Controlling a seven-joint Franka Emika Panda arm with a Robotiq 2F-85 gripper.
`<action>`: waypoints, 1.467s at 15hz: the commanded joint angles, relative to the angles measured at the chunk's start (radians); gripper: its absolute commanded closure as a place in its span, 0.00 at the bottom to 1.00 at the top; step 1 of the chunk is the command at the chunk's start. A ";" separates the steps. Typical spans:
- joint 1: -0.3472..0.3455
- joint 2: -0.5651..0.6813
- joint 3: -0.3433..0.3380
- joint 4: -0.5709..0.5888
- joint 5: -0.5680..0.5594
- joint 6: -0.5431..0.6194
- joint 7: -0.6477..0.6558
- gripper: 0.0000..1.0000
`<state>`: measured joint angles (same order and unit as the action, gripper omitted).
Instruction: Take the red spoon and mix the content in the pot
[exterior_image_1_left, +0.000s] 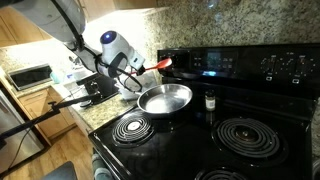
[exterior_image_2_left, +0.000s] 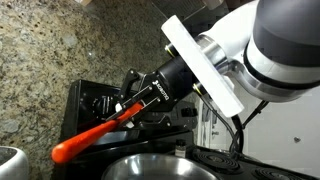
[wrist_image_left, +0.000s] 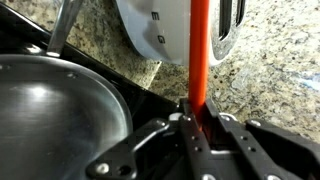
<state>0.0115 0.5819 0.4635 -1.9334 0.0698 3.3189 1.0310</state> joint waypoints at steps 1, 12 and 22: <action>-0.134 0.009 0.164 -0.020 -0.001 -0.015 0.024 0.96; -0.287 0.082 0.361 -0.028 -0.005 -0.004 -0.002 0.84; -0.499 0.254 0.662 -0.015 0.166 -0.186 -0.173 0.96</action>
<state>-0.4565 0.8050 1.0799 -1.9602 0.1376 3.1613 0.9474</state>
